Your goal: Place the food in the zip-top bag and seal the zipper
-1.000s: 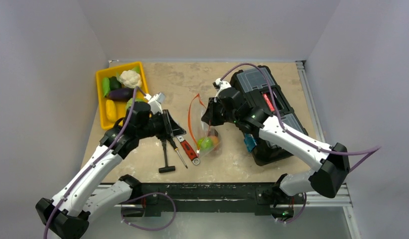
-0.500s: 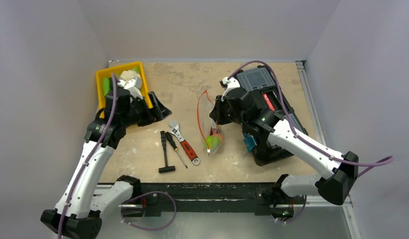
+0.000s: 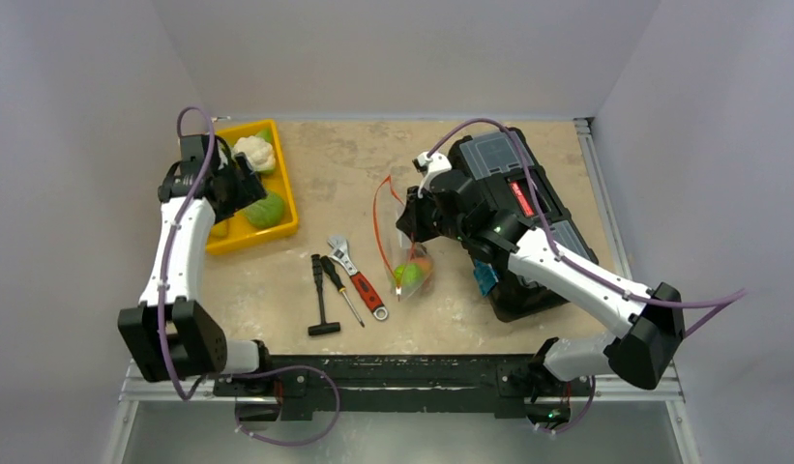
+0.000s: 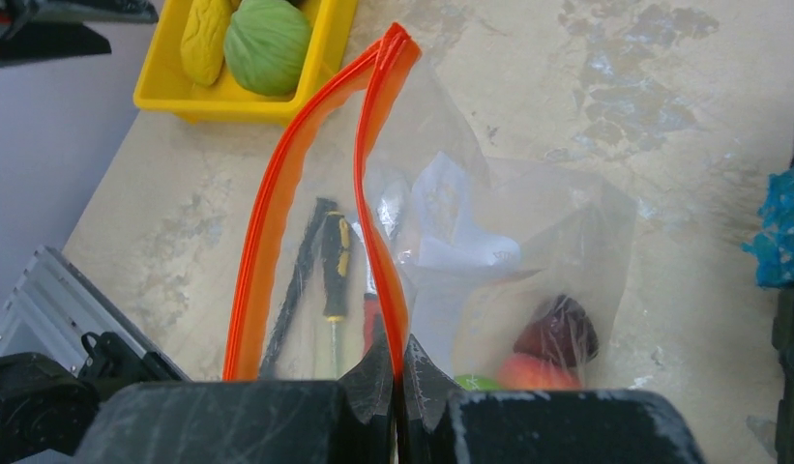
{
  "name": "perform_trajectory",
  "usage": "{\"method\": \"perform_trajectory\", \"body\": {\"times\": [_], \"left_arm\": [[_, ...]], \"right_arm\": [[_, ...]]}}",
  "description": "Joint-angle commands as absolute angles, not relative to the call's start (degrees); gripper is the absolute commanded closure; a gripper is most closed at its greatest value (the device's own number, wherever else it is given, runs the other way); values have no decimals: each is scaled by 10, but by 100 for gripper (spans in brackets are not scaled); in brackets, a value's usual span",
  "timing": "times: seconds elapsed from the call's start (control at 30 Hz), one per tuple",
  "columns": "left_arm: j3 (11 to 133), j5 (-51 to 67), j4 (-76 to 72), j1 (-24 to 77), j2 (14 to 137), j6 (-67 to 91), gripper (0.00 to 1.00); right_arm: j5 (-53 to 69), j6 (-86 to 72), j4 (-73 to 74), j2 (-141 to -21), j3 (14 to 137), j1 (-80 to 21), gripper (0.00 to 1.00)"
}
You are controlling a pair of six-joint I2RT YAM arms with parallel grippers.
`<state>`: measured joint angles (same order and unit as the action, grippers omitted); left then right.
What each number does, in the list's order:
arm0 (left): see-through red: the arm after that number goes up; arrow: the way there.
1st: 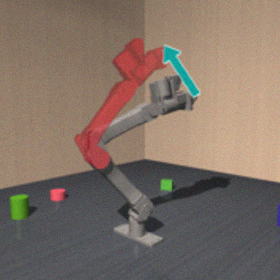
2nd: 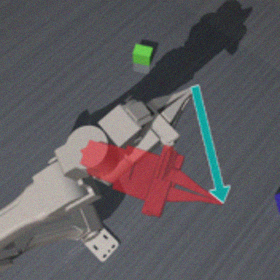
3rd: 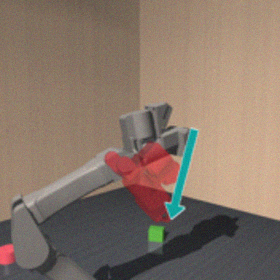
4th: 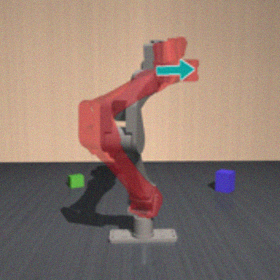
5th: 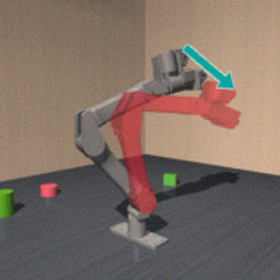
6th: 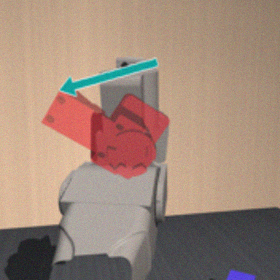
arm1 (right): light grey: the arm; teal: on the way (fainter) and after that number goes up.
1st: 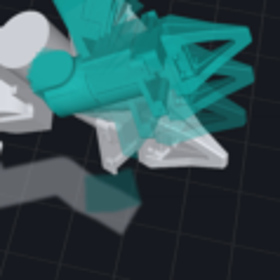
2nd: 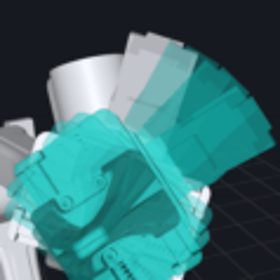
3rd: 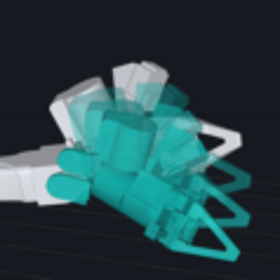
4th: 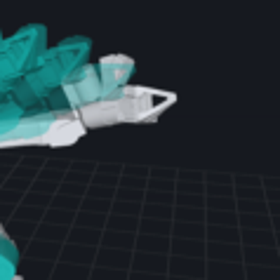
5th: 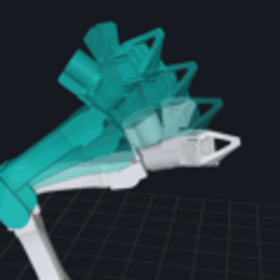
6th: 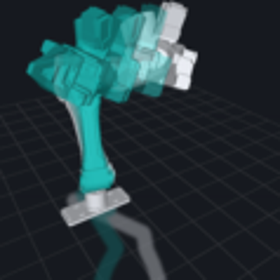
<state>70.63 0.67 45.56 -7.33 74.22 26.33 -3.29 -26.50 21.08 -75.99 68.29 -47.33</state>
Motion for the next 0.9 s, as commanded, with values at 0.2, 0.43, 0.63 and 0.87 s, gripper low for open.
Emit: {"method": "perform_trajectory", "body": {"times": [0.2,0.43,0.63,0.87], "left_arm": [[850,-89,475,-158,957,175,13],[922,-169,506,-158,1088,141,16],[935,-212,512,-158,1154,129,17],[960,-200,535,-158,1215,126,23]], "right_arm": [[11,-226,127,-784,675,-471,100],[31,-227,104,-776,657,-465,100],[33,-227,101,-765,649,-462,100],[36,-229,104,-760,643,-460,100]]}}
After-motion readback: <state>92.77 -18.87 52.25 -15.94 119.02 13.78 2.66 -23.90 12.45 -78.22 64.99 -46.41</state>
